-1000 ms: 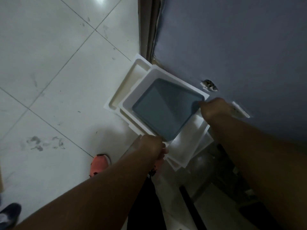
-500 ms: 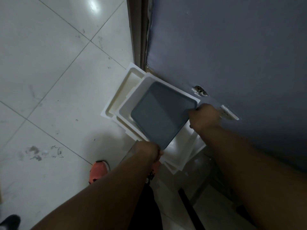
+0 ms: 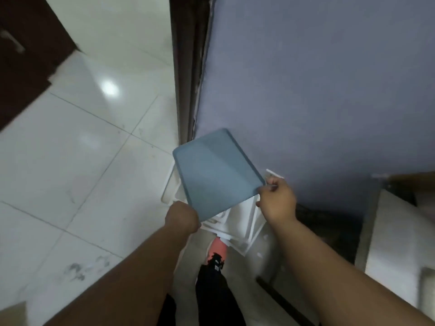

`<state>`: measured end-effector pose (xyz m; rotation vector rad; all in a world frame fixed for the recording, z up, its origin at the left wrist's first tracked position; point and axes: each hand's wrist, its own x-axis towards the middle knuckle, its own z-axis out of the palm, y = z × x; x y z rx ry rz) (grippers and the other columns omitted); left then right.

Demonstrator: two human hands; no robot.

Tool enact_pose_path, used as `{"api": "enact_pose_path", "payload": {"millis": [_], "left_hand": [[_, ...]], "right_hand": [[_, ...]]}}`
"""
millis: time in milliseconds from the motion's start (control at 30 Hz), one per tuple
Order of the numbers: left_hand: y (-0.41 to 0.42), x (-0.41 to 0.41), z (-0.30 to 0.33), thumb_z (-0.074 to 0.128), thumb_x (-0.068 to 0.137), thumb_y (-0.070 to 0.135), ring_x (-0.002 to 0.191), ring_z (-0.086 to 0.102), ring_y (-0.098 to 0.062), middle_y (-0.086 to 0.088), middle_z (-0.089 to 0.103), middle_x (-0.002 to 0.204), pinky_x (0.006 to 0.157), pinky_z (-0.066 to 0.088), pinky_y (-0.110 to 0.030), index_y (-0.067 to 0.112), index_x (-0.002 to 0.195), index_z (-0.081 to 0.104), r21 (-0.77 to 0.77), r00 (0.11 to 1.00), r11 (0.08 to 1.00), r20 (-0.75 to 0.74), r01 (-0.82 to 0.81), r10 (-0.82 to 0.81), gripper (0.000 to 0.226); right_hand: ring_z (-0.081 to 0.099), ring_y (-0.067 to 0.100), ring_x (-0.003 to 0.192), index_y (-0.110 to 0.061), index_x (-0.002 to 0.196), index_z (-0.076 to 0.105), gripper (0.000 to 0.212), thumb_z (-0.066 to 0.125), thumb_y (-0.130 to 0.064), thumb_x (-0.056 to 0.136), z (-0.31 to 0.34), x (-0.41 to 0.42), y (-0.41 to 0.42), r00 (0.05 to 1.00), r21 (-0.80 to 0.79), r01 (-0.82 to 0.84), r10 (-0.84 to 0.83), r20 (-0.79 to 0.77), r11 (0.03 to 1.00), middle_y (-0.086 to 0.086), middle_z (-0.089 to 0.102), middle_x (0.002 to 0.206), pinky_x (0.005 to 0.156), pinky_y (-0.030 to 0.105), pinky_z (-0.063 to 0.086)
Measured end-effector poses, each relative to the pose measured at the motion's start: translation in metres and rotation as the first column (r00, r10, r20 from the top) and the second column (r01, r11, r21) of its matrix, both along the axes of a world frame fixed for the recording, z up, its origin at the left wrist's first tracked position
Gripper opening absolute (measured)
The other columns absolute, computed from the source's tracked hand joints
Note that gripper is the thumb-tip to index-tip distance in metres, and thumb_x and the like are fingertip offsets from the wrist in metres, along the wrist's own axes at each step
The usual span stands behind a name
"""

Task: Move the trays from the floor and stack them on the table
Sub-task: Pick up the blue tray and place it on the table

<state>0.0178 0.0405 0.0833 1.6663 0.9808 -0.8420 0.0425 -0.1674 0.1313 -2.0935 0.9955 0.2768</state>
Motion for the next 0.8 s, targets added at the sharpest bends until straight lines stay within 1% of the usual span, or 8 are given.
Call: {"api": "enact_pose_path", "payload": {"millis": [67,133,167,333,467,567,733,800], "left_hand": [[0.022,-0.012,0.020,0.054,0.071,0.009,0.091,0.071,-0.038,-0.025,0.069,0.095,0.080,0.061,-0.050,0.000,0.094,0.062,0.008,0.996,0.999,0.081,0.048,-0.049,0.026],[0.042,-0.028,0.042,0.051,0.058,0.006,0.078,0.068,-0.034,-0.022,0.066,0.084,0.069,0.060,-0.042,0.012,0.078,0.053,0.033,0.986,0.995,0.141,0.090,-0.094,0.021],[0.050,-0.037,0.056,0.050,0.058,0.003,0.073,0.065,-0.033,-0.022,0.065,0.081,0.063,0.054,-0.038,0.014,0.075,0.048,0.048,0.978,0.993,0.174,0.109,-0.115,0.020],[0.078,-0.074,0.124,0.044,0.079,-0.001,0.071,0.065,-0.033,-0.015,0.064,0.079,0.057,0.048,-0.031,0.012,0.081,0.049,0.136,0.923,0.980,0.340,0.143,-0.182,0.014],[0.080,-0.083,0.184,0.041,0.083,0.000,0.062,0.053,-0.022,-0.007,0.061,0.077,0.054,0.039,-0.028,0.017,0.081,0.046,0.186,0.855,0.960,0.441,0.211,-0.274,0.018],[0.072,-0.086,0.234,0.041,0.087,-0.002,0.062,0.048,-0.018,-0.005,0.056,0.077,0.054,0.038,-0.028,0.013,0.088,0.049,0.197,0.795,0.945,0.512,0.262,-0.327,0.016],[0.053,-0.087,0.297,0.043,0.089,0.001,0.070,0.052,-0.022,-0.008,0.057,0.083,0.060,0.043,-0.030,0.017,0.086,0.048,0.250,0.674,0.927,0.637,0.279,-0.375,0.018],[0.040,-0.092,0.320,0.045,0.090,0.001,0.068,0.051,-0.021,-0.009,0.058,0.083,0.058,0.042,-0.029,0.018,0.084,0.046,0.253,0.622,0.930,0.692,0.266,-0.367,0.018]], "right_hand": [[0.072,0.031,0.072,-0.022,0.083,0.062,0.004,0.064,-0.026,0.081,0.032,-0.017,0.009,0.999,0.004,0.004,-0.004,0.036,1.000,-0.006,0.066,0.070,0.075,0.050,0.061],[0.072,0.030,0.072,-0.022,0.078,0.066,0.012,0.063,-0.033,0.081,0.062,-0.034,0.020,0.998,0.000,0.011,-0.011,0.069,1.000,0.001,0.071,0.072,0.076,0.047,0.061],[0.071,0.029,0.074,-0.022,0.079,0.067,0.015,0.063,-0.035,0.082,0.077,-0.044,0.025,0.996,0.000,0.005,-0.005,0.084,1.000,0.002,0.072,0.076,0.077,0.045,0.060],[0.064,0.017,0.082,-0.027,0.088,0.067,0.005,0.065,-0.029,0.092,0.150,-0.101,0.052,0.978,-0.034,-0.091,0.095,0.186,0.995,-0.007,0.068,0.082,0.070,0.031,0.046],[0.061,0.012,0.071,-0.024,0.079,0.064,0.015,0.062,-0.026,0.094,0.201,-0.145,0.058,0.959,-0.109,-0.103,0.128,0.254,0.989,-0.005,0.066,0.074,0.065,0.029,0.046],[0.060,0.014,0.063,-0.017,0.076,0.061,0.018,0.062,-0.025,0.093,0.237,-0.168,0.049,0.945,-0.221,-0.099,0.162,0.285,0.970,0.000,0.066,0.068,0.057,0.026,0.044],[0.057,0.022,0.068,-0.016,0.078,0.057,0.016,0.060,-0.027,0.091,0.291,-0.182,0.023,0.898,-0.423,-0.132,0.288,0.331,0.897,0.002,0.062,0.075,0.063,0.038,0.050],[0.054,0.025,0.068,-0.015,0.078,0.055,0.018,0.059,-0.027,0.091,0.310,-0.189,0.010,0.865,-0.475,-0.087,0.303,0.400,0.876,0.003,0.060,0.075,0.061,0.040,0.049]]}}
